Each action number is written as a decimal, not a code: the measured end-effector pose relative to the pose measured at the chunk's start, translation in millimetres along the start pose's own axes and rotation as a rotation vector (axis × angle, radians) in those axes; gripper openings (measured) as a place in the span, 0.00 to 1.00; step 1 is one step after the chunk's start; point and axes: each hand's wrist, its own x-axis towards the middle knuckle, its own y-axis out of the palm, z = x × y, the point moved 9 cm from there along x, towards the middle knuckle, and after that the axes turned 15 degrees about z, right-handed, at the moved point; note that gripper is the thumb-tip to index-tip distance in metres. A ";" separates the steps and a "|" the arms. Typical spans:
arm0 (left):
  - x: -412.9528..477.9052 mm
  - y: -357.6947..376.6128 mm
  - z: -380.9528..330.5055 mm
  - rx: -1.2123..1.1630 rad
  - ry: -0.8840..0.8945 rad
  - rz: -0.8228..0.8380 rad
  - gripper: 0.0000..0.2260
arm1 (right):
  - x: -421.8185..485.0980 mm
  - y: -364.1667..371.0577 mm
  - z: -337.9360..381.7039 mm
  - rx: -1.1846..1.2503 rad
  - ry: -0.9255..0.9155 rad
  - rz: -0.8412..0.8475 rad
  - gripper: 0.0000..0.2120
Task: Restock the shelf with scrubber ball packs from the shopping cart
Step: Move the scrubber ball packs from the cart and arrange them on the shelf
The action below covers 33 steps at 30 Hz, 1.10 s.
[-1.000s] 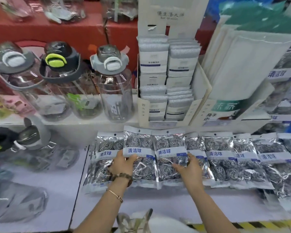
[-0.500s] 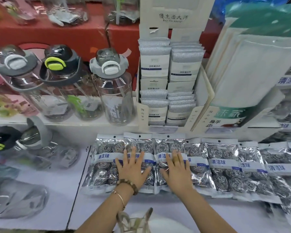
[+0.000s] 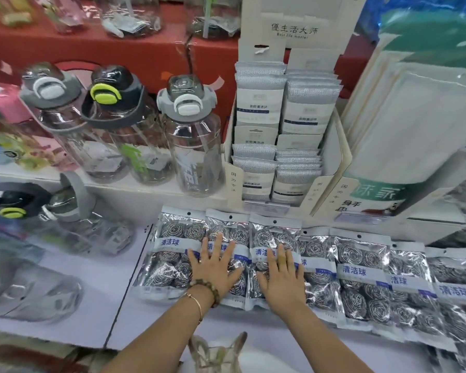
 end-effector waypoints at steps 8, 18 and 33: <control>-23.2 -20.7 5.3 -0.214 -0.015 -0.141 0.24 | -17.0 -31.5 8.2 0.059 -0.161 -0.131 0.28; -109.2 -8.9 81.2 -0.728 -0.161 -0.495 0.14 | -32.7 -38.3 92.2 0.340 -0.594 -0.138 0.16; -286.0 108.0 226.9 -1.063 -0.718 -0.702 0.14 | -96.0 50.1 279.2 0.092 -0.965 0.189 0.18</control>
